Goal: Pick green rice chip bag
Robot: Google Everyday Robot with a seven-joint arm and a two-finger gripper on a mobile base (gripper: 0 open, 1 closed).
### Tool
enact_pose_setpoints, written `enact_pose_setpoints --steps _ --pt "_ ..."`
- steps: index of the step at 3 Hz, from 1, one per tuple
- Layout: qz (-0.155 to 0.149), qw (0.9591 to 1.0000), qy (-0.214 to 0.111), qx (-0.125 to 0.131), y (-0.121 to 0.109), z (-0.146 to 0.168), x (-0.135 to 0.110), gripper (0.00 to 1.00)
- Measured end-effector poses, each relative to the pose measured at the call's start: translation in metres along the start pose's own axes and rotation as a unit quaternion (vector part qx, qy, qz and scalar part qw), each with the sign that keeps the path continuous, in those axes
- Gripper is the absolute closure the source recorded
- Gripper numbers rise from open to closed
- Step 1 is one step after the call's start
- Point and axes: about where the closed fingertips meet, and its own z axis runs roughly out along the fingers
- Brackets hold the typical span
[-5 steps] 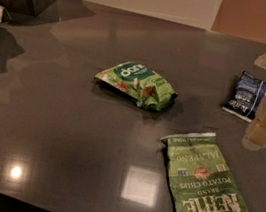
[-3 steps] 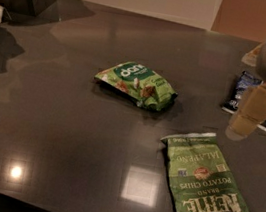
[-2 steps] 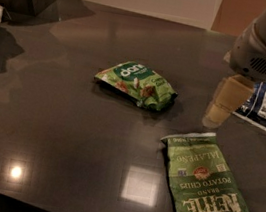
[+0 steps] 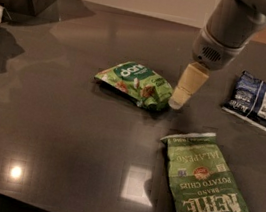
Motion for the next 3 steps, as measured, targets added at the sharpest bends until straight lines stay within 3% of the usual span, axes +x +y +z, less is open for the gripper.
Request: enact_pose_setpoints --steps 1,3 --pt "0.017 0.9998 0.0 -0.014 -0.011 0.025 -0.028 0.0" --pt "0.026 0.9986 -0.001 -0.046 -0.008 0.062 -0.065 0.0"
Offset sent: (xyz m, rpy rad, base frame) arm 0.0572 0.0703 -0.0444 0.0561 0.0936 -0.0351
